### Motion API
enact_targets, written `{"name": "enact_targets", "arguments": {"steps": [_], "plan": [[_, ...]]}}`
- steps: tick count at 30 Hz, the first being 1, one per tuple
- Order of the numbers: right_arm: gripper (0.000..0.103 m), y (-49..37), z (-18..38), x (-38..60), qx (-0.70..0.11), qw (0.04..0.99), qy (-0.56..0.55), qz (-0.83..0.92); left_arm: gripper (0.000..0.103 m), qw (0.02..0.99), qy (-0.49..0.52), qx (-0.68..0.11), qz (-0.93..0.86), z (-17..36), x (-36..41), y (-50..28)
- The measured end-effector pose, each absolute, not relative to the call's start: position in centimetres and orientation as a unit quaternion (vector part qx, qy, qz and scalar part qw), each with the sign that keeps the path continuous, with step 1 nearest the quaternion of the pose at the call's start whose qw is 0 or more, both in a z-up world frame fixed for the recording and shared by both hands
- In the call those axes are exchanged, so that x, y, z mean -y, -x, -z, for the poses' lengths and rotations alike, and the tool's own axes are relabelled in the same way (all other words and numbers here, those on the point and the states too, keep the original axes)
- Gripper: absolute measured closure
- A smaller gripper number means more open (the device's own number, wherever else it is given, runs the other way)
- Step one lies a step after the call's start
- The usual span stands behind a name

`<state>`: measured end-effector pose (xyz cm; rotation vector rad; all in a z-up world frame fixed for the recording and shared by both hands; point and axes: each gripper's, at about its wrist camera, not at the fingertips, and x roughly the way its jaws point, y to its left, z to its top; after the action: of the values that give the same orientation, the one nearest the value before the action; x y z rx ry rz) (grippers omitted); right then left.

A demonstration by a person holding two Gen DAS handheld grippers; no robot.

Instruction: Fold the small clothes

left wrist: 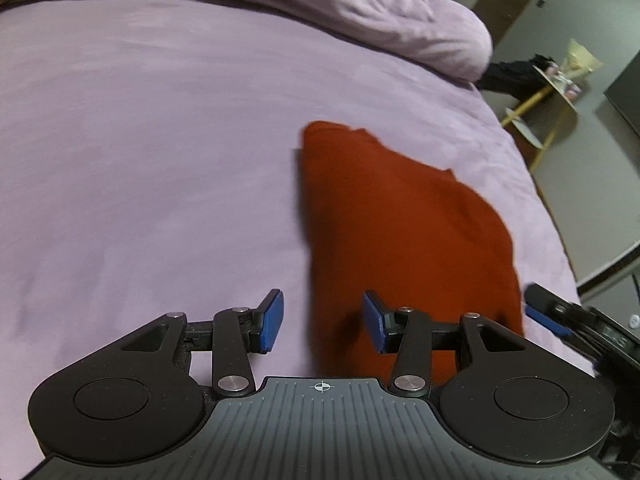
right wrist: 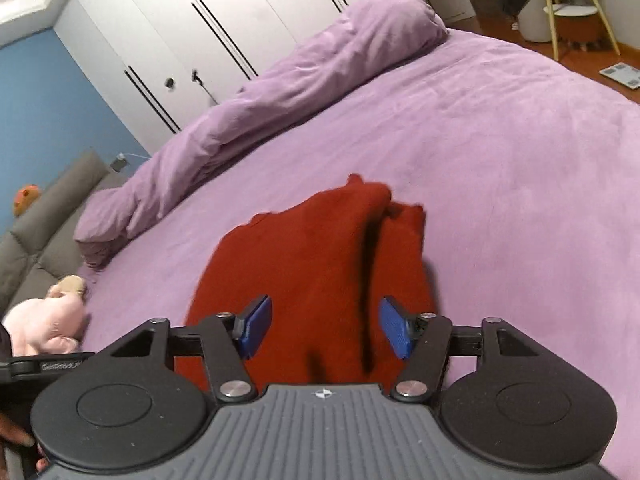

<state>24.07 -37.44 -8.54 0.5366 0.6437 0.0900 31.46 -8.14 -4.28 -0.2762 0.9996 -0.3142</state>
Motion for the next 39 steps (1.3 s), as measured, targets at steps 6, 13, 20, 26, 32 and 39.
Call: {"name": "enact_targets", "arguments": {"steps": [6,13,20,26,32,39], "plan": [[0.083,-28.5,10.5,36.8,-0.359,0.914,-0.190,0.003,0.052,0.871,0.104,-0.461,0.132,4.9,10.8,-33.7],[0.062,-26.2,10.3,40.5,-0.313,0.928,-0.203,0.026,0.049,0.846,0.166,-0.469,0.189,5.9,8.3,-35.5],[0.034,-28.6,14.7,46.6,-0.367,0.830,-0.416,-0.066,0.043,0.799,0.264,-0.494,0.219,9.3,7.6,-38.9],[0.027,-31.2,16.0,45.9,-0.368,0.797,-0.460,-0.132,0.033,0.799,0.246,-0.502,0.219,10.6,9.5,-40.7],[0.059,-33.0,16.0,42.6,-0.385,0.825,-0.396,-0.124,0.046,0.805,0.253,-0.491,0.216,11.5,9.9,-41.0],[0.074,-31.8,13.8,41.3,-0.352,0.817,-0.427,-0.160,0.058,0.816,0.243,-0.471,0.233,8.7,9.2,-39.6]]}}
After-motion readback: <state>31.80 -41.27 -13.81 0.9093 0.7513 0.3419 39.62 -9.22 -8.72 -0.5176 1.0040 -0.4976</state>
